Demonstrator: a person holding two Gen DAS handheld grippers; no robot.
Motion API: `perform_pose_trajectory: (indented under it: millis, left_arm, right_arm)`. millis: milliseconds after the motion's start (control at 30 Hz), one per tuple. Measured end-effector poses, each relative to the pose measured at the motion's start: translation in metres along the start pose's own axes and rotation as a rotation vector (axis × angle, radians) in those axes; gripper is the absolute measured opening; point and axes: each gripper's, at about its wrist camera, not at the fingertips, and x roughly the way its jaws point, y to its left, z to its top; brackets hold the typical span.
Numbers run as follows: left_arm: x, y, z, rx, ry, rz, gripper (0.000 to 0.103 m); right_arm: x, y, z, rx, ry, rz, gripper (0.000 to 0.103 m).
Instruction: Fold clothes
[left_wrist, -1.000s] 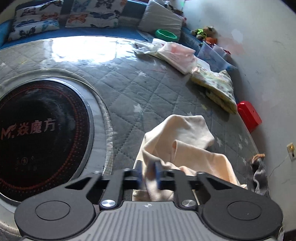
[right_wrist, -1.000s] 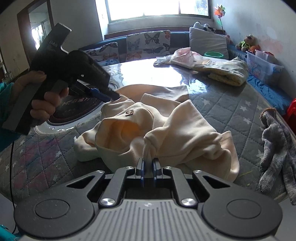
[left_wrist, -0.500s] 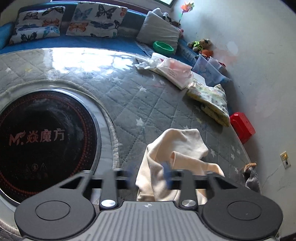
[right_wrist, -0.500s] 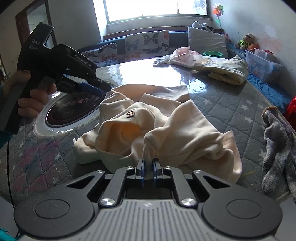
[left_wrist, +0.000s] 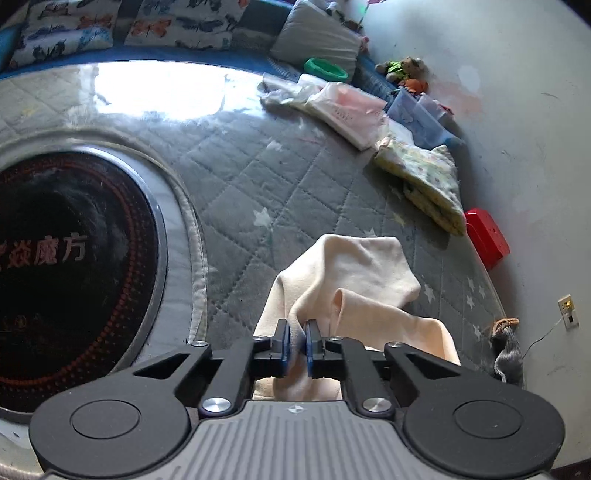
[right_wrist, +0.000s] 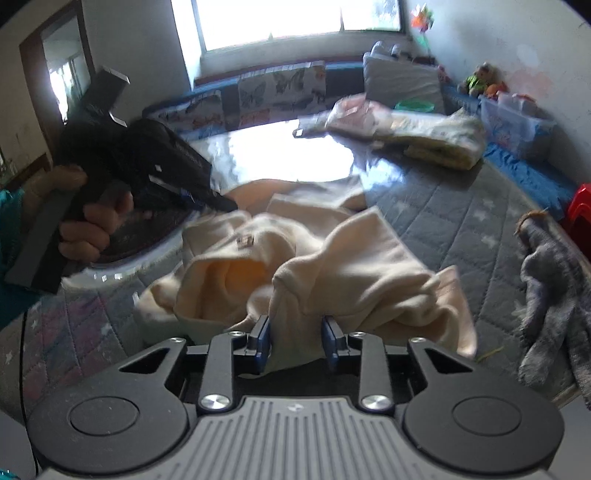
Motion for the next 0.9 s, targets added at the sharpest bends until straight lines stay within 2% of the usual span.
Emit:
perform_pose_trajectory:
  millis: [67,267,400,567,733,900]
  left_arm:
    - [-0.012,0.001,0.001,0.016,-0.039,-0.006,0.007]
    - [-0.043,0.022,0.009,-0.006,-0.127,0.014,0.007]
    - [-0.067,0.05,0.018,-0.054,-0.191,0.046,0.006]
    - [-0.107,0.088,0.03,-0.121,-0.271,0.096,0.006]
    - [-0.153,0.116,0.024,-0.144,-0.321,0.11,0.006]
    - [-0.195,0.125,-0.003,-0.111,-0.356,0.083,0.006]
  right_arm:
    - [0.008,0.0,0.001,-0.003,0.03,0.016,0.019]
    - [0.032,0.018,0.015,-0.039,0.038,0.078,0.014]
    - [0.05,0.041,0.037,-0.092,0.005,0.117,0.009]
    - [0.067,0.073,0.074,-0.117,-0.082,0.188,0.006]
    - [0.051,0.089,0.096,-0.146,-0.157,0.268,0.005]
    - [0.019,0.089,0.099,-0.186,-0.196,0.327,0.005]
